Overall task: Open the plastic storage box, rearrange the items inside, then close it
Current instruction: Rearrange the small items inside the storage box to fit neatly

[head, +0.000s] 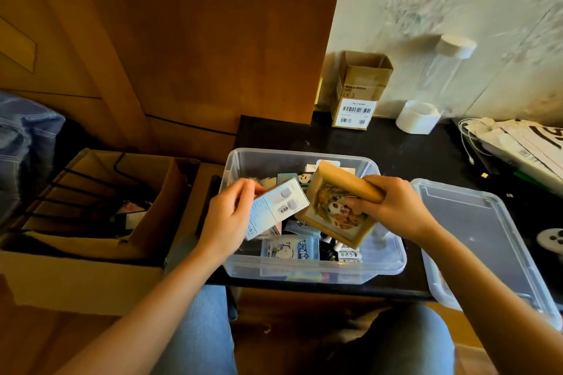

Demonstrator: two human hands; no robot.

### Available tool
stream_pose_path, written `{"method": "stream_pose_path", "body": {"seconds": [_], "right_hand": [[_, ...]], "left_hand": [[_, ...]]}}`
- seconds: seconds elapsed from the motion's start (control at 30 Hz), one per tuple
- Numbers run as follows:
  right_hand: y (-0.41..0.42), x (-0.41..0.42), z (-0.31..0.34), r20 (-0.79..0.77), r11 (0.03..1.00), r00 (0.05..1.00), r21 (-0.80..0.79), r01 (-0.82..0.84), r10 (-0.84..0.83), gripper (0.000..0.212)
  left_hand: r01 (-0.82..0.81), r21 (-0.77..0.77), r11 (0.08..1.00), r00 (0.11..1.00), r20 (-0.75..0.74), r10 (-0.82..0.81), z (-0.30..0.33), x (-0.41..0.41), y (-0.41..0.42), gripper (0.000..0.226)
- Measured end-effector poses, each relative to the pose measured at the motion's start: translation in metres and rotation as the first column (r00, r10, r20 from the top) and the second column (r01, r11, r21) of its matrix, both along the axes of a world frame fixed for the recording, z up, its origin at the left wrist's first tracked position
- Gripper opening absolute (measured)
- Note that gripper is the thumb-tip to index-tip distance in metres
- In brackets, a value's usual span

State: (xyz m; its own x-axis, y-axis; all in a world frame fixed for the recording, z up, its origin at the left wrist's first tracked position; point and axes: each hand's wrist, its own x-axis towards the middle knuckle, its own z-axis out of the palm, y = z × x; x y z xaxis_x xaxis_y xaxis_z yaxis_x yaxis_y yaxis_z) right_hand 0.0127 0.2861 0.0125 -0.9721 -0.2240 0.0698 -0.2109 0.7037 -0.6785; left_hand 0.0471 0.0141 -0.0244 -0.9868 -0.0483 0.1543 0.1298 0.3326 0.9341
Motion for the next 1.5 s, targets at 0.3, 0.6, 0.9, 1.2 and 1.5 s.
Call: {"method": "stream_pose_path", "body": {"seconds": [0.3, 0.6, 0.9, 1.2, 1.5], "right_hand": [[0.000, -0.004, -0.003, 0.039, 0.996, 0.996, -0.014, 0.085, -0.084, 0.017], [0.004, 0.000, -0.003, -0.052, 0.992, 0.992, -0.050, 0.112, -0.115, 0.018], [-0.001, 0.001, -0.007, -0.099, 0.987, 0.988, -0.127, 0.102, -0.115, 0.025], [0.003, 0.022, -0.026, -0.192, 0.992, 0.975, -0.075, 0.103, -0.116, 0.029], [0.006, 0.032, -0.047, -0.174, 0.961, 0.962, -0.216, 0.172, -0.211, 0.030]], "left_hand": [[0.355, -0.273, 0.894, 0.935, 0.077, -0.347, 0.004, -0.002, 0.020, 0.031], [0.102, -0.426, 0.899, 0.994, 0.019, -0.104, 0.009, -0.018, 0.001, 0.023], [0.473, -0.821, 0.320, 0.873, 0.387, -0.297, 0.016, -0.044, -0.021, 0.095], [0.406, -0.884, 0.230, 0.898, 0.340, -0.280, 0.007, -0.047, -0.013, 0.100], [0.116, -0.262, 0.958, 0.966, 0.255, -0.047, 0.053, -0.078, -0.014, 0.083]]}}
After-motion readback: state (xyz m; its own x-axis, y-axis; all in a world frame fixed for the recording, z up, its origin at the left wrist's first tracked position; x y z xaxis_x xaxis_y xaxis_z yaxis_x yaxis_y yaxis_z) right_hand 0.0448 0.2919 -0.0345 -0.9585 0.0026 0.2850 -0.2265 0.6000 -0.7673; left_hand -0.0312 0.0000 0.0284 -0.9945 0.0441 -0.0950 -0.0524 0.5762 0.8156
